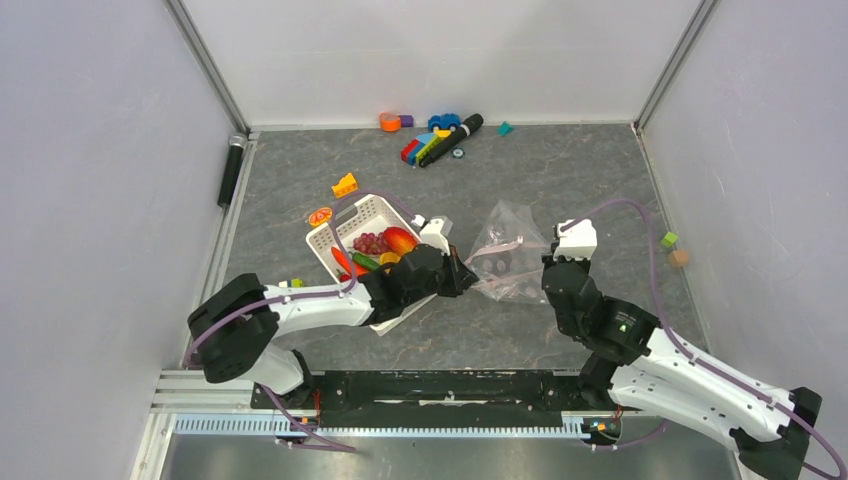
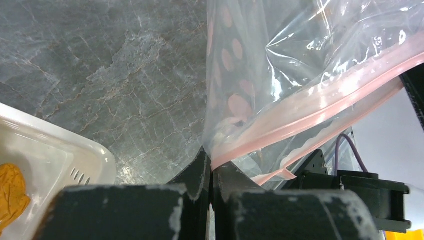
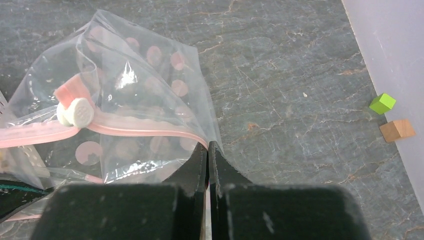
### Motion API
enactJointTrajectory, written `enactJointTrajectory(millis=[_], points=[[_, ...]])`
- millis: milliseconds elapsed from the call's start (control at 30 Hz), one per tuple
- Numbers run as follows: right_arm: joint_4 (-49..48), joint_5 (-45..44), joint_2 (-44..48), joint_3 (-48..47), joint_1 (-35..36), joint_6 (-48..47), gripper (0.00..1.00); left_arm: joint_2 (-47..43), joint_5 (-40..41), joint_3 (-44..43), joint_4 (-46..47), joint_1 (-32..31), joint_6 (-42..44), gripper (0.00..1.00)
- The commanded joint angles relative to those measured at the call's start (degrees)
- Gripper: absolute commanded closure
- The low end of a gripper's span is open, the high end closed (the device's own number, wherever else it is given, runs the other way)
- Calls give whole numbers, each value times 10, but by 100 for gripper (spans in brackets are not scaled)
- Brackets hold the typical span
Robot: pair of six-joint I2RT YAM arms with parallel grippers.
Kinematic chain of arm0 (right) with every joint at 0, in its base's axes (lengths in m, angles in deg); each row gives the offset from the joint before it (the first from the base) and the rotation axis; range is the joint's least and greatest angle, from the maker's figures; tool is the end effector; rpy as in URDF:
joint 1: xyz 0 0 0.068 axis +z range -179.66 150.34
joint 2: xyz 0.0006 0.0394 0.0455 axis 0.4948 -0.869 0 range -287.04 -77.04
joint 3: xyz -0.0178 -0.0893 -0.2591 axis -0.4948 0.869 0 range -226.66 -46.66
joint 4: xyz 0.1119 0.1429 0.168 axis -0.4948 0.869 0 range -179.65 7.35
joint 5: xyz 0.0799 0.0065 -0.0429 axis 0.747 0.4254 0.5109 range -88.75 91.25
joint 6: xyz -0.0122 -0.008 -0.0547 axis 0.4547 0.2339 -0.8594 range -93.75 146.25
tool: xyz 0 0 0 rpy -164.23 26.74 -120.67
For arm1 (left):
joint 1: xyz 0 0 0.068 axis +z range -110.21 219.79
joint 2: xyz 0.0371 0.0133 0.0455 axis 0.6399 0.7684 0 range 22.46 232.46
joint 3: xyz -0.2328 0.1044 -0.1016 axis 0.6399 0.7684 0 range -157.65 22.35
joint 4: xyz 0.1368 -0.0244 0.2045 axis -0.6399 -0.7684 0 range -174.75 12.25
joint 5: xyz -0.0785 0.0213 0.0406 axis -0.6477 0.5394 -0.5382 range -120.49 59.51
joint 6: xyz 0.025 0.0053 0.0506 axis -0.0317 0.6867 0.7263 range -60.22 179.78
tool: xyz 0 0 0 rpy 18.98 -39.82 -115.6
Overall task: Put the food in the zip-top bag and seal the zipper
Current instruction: Open the zipper of the food storage bag.
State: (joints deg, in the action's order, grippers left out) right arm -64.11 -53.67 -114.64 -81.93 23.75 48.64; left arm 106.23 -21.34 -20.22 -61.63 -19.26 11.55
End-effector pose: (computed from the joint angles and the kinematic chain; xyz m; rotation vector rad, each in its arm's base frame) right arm 0.1017 0.0827 0.2812 0.0602 1.8425 -0.0703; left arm 0.1629 -0.2591 0.2236 0.0939 2.1573 -1.0023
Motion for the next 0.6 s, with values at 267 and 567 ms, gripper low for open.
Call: enactJointTrajectory(millis=[267,567], points=[[-122,173,-54,42,-15,-138,100,59,-52,-4,-39,18,19,53],[-127,196,-111,30,-15,-130,100,41,-69,-13,-43,18,42,0]])
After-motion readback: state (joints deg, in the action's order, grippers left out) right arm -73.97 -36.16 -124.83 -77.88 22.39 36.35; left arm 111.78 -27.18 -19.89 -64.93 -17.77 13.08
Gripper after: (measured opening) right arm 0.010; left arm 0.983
